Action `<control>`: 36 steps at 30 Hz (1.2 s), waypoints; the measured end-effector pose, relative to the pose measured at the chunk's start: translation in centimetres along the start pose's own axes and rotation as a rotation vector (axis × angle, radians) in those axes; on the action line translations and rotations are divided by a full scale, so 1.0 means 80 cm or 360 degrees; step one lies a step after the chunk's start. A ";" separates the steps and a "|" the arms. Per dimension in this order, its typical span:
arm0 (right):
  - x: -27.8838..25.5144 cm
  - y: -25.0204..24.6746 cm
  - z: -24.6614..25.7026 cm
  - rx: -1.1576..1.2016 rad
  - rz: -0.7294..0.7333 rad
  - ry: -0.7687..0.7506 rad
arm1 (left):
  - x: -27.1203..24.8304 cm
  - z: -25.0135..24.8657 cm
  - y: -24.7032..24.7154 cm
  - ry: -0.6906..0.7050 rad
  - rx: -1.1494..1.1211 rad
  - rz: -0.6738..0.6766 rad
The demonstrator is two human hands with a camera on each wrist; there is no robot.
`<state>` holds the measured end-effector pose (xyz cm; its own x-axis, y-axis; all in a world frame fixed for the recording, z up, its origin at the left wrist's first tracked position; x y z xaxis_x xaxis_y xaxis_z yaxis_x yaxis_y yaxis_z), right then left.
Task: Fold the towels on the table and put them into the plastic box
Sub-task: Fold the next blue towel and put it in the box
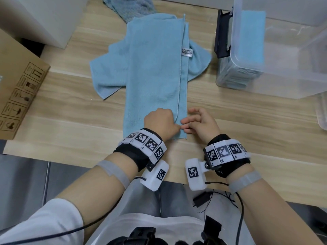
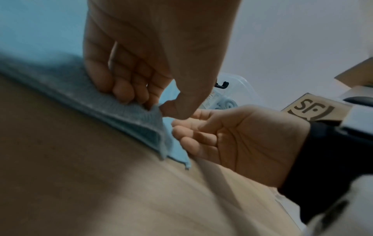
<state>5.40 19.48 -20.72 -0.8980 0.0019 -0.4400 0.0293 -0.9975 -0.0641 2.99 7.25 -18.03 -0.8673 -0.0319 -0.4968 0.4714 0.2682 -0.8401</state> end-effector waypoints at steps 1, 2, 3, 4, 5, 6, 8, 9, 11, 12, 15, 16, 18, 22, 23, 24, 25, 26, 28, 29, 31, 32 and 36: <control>0.000 0.000 0.000 0.0003 -0.0002 0.0001 | 0.000 0.001 -0.002 -0.0007 -0.0020 0.0000; -0.001 0.000 0.000 0.0011 -0.0005 0.0000 | 0.000 0.002 -0.003 -0.0012 -0.0051 0.0003; -0.001 0.000 0.000 0.0018 -0.0009 0.0003 | 0.000 0.004 -0.005 -0.0023 -0.0092 0.0017; -0.001 0.000 0.000 0.0023 -0.0009 0.0006 | 0.000 0.007 -0.007 -0.0036 -0.0143 0.0040; -0.001 0.000 0.000 0.0028 -0.0010 0.0010 | 0.000 0.009 -0.009 -0.0050 -0.0206 0.0068; -0.001 0.000 0.000 0.0032 -0.0009 0.0013 | 0.000 0.011 -0.013 -0.0062 -0.0281 0.0086; -0.001 0.000 0.001 0.0034 -0.0004 0.0013 | 0.000 0.017 -0.023 -0.0096 -0.0456 0.0102; -0.001 0.000 0.000 0.0030 -0.0003 0.0017 | 0.000 0.018 -0.028 -0.0108 -0.0539 0.0105; 0.000 0.000 -0.001 0.0029 0.0002 0.0024 | -0.001 0.015 -0.036 -0.0078 -0.0659 0.0106; 0.000 0.000 -0.002 0.0032 0.0003 0.0029 | -0.002 0.009 -0.038 -0.0040 -0.0687 0.0115; 0.002 -0.002 -0.005 0.0023 -0.0014 0.0045 | -0.006 -0.012 -0.028 0.0110 -0.0670 0.0189; 0.003 -0.003 -0.005 0.0027 -0.0023 0.0048 | -0.006 -0.017 -0.020 0.0142 -0.0633 0.0227; 0.005 -0.002 -0.005 0.0064 -0.0022 0.0066 | -0.004 -0.017 0.001 0.0156 -0.0526 0.0303; 0.009 0.004 -0.004 0.0004 0.0031 0.0069 | 0.000 -0.004 0.019 0.0178 -0.0436 0.0331; 0.011 0.003 -0.002 -0.0080 0.0021 0.0065 | 0.000 -0.002 0.019 0.0200 -0.0452 0.0349; 0.015 0.003 0.000 -0.0171 0.0006 0.0061 | 0.000 -0.001 0.019 0.0224 -0.0476 0.0374; 0.019 0.002 0.003 -0.0270 -0.0002 0.0063 | -0.001 0.000 0.019 0.0248 -0.0498 0.0405; 0.025 0.003 0.006 -0.0364 0.0007 0.0072 | -0.001 0.001 0.018 0.0270 -0.0506 0.0435; 0.036 0.005 0.016 -0.0560 0.0043 0.0073 | 0.000 0.010 0.016 0.0278 -0.0483 0.0445; 0.042 0.007 0.023 -0.0648 0.0051 0.0052 | 0.001 0.017 0.011 0.0260 -0.0488 0.0402; 0.056 0.008 0.043 -0.0828 0.0041 -0.0028 | 0.009 0.039 -0.010 0.0201 -0.0573 0.0190; 0.062 0.008 0.053 -0.0937 0.0032 -0.0070 | 0.013 0.052 -0.023 0.0173 -0.0626 0.0045; 0.086 0.009 0.084 -0.1153 -0.0090 -0.0154 | 0.032 0.086 -0.051 0.0115 -0.0736 -0.0179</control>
<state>-3.73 18.30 -17.74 -0.9406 0.0122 -0.3394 0.2347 -0.6990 -0.6755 -0.08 -0.52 -17.34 -0.9253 -0.0228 -0.3786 0.2678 0.6677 -0.6946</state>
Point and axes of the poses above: each hand's wrist, its own x-axis towards the middle knuckle, its own y-axis out of the palm, z = x × y, the point moved 9 cm from there along x, towards the middle knuckle, and after that the axes turned 9 degrees about -y, right-handed, at the moved point
